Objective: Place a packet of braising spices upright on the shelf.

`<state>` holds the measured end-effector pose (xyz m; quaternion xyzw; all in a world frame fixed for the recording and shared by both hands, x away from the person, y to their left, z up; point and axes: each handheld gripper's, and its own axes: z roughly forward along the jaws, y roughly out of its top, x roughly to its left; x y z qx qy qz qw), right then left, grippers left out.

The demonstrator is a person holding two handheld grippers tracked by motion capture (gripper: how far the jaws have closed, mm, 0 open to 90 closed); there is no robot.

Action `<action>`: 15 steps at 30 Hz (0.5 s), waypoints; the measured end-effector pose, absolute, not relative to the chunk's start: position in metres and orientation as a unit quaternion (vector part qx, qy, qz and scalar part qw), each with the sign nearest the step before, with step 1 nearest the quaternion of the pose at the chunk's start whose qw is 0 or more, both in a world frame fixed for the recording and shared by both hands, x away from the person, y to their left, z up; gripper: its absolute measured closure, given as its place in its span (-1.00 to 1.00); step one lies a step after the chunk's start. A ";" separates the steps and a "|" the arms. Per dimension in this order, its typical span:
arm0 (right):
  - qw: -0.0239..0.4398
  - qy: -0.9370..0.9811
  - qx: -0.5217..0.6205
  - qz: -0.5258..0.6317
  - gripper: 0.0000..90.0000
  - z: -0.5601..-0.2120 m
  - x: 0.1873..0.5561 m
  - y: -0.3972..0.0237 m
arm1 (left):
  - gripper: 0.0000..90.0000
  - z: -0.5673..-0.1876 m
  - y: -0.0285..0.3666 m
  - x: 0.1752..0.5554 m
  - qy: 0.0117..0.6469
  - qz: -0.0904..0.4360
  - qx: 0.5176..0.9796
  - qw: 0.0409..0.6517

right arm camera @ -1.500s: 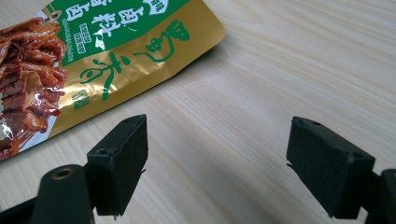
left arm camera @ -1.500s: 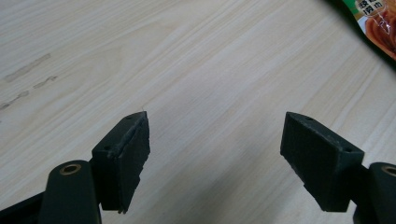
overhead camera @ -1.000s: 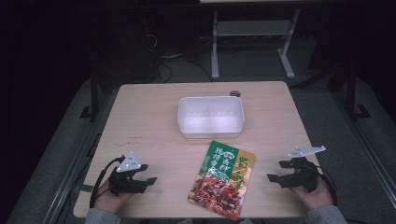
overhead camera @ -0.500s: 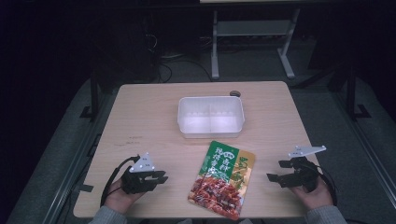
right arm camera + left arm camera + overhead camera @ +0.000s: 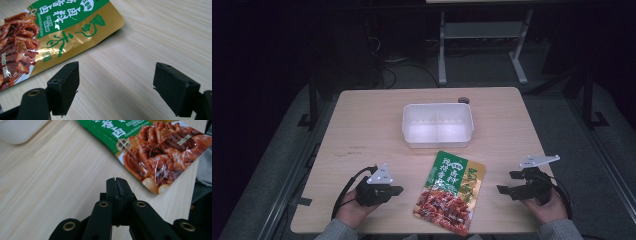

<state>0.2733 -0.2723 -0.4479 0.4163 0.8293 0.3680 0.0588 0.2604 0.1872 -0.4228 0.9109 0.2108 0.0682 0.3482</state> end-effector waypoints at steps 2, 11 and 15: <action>0.058 0.831 0.416 0.366 -0.54 -0.447 0.275 -0.272 | 0.99 -0.423 0.179 0.261 0.206 0.064 0.912 0.349; 0.072 0.828 0.408 0.377 -0.55 -0.433 0.290 -0.268 | 1.00 -0.429 0.145 0.262 0.184 0.045 0.922 0.337; 0.065 0.829 0.407 0.379 -0.56 -0.429 0.299 -0.265 | 1.00 -0.433 0.135 0.261 0.179 0.038 0.924 0.336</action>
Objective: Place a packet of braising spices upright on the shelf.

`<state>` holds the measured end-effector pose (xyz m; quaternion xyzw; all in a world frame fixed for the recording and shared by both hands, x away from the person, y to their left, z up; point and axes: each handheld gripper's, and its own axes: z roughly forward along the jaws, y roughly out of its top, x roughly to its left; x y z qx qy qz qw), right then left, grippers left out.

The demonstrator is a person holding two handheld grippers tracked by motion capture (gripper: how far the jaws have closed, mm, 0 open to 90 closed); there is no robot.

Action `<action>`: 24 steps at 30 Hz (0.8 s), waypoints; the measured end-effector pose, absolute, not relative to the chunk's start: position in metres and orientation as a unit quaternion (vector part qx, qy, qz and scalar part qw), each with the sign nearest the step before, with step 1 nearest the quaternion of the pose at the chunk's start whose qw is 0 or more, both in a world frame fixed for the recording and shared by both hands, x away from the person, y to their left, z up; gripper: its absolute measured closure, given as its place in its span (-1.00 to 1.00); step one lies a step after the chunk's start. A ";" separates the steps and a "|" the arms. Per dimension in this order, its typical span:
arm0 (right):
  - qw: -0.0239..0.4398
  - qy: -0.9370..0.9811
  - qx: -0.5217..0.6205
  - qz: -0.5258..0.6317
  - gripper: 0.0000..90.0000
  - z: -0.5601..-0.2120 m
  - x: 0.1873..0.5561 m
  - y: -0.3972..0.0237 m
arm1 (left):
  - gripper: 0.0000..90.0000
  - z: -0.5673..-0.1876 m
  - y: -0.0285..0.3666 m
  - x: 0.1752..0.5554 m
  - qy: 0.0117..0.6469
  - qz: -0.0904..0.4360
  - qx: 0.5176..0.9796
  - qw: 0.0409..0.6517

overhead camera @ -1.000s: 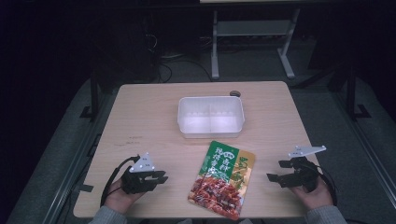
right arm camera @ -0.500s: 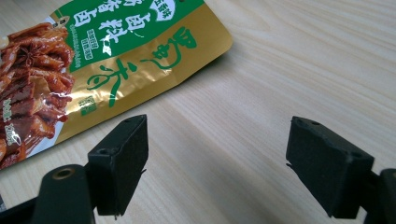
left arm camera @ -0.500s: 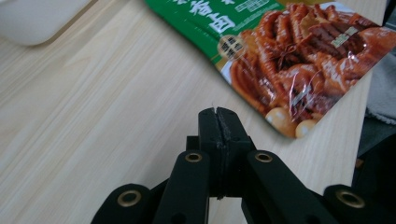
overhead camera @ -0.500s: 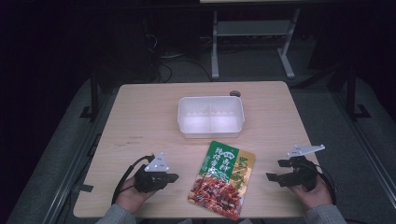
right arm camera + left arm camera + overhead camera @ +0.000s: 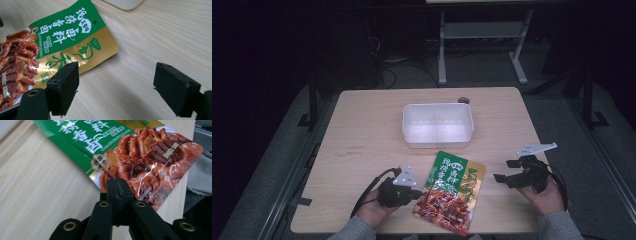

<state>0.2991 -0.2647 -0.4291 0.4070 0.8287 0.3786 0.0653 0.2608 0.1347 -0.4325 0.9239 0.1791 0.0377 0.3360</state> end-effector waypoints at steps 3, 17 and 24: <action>0.061 0.829 0.408 0.377 -0.57 -0.429 0.302 -0.263 | 1.00 -0.433 0.130 0.259 0.171 0.036 0.927 0.332; 0.041 0.847 0.390 0.360 -0.54 -0.417 0.336 -0.224 | 1.00 -0.437 0.128 0.250 0.156 0.029 0.932 0.327; 0.024 0.851 0.392 0.348 -0.51 -0.421 0.353 -0.207 | 1.00 -0.438 0.125 0.247 0.153 0.025 0.931 0.329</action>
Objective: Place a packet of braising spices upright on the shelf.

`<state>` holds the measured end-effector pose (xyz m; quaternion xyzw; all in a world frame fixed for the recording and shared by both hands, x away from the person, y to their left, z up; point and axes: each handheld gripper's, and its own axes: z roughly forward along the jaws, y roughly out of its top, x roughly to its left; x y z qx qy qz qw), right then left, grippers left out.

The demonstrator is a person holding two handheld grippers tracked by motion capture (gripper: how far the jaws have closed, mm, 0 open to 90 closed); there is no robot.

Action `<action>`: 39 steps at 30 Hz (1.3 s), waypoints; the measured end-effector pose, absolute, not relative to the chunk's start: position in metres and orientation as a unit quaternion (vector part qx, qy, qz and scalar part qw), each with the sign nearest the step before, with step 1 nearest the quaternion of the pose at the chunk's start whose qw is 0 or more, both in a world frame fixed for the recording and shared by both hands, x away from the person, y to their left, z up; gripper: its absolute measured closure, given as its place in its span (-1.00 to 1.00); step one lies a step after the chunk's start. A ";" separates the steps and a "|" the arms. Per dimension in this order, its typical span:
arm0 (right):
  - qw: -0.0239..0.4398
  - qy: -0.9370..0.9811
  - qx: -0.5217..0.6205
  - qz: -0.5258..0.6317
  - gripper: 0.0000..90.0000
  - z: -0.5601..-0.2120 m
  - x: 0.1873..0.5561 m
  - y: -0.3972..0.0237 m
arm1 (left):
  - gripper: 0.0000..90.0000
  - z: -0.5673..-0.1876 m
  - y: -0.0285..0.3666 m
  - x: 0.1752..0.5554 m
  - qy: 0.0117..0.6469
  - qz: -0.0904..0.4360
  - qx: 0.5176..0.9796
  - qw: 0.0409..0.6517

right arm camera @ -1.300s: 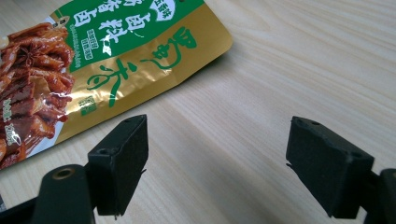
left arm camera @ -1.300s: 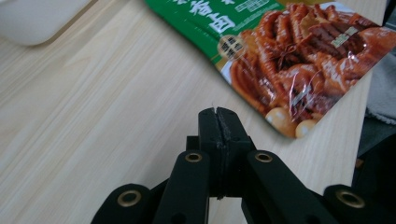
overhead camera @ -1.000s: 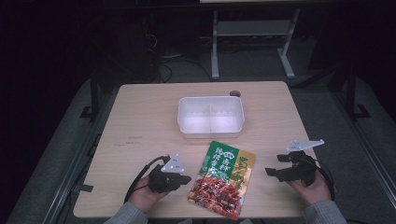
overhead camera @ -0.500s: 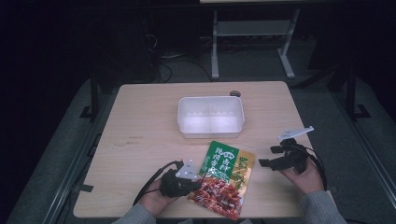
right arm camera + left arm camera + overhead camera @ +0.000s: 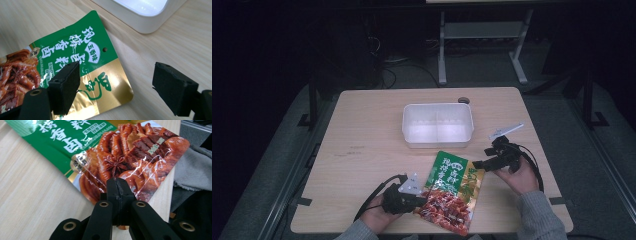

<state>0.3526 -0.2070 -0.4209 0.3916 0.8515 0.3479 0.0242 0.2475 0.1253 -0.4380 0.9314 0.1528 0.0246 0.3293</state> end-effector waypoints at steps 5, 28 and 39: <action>0.016 0.854 0.406 0.325 -0.42 -0.435 0.357 -0.207 | 1.00 -0.440 0.120 0.243 0.141 0.022 0.936 0.320; -0.025 0.862 0.410 0.297 -0.09 -0.451 0.359 -0.198 | 1.00 -0.449 0.116 0.243 0.140 0.016 0.941 0.307; -0.027 0.863 0.394 0.316 0.01 -0.440 0.353 -0.199 | 0.99 -0.450 0.116 0.244 0.142 0.014 0.940 0.309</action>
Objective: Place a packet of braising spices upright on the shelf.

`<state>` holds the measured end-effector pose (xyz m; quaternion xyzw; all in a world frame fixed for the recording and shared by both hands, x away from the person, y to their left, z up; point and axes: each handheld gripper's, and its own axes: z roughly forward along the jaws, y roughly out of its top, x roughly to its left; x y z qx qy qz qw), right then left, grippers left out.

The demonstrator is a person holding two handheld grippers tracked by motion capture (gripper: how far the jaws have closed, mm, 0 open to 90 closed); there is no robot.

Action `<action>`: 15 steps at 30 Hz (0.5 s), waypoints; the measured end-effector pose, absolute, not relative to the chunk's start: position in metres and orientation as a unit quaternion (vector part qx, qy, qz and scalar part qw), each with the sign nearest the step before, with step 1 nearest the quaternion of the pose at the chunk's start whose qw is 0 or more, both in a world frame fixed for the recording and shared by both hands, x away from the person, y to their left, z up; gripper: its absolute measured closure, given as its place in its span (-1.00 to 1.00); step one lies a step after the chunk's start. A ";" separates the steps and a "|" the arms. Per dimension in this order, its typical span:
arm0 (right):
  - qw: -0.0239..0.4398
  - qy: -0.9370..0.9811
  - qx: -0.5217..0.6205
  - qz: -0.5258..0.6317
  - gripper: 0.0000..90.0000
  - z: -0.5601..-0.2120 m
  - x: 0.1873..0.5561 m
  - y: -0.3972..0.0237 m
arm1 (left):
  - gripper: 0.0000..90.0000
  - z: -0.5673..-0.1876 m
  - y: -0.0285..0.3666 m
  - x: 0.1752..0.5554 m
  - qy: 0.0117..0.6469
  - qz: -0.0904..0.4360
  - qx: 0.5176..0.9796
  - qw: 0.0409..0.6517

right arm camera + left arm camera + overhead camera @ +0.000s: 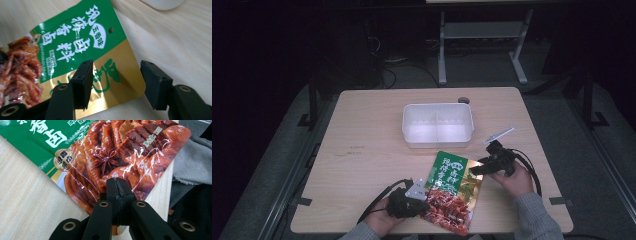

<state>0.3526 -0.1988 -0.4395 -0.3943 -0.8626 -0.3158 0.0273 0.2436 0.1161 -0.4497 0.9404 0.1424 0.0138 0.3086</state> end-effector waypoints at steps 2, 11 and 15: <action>0.027 -0.863 -0.392 -0.319 0.03 -0.438 0.352 -0.199 | 0.99 -0.450 0.116 0.244 0.142 0.014 0.940 0.309; 0.066 -0.856 -0.364 -0.362 0.27 -0.429 0.348 -0.208 | 0.98 -0.450 0.116 0.245 0.141 0.013 0.941 0.309; 0.085 -0.851 -0.355 -0.376 0.33 -0.429 0.349 -0.210 | 0.97 -0.450 0.116 0.245 0.139 0.015 0.941 0.308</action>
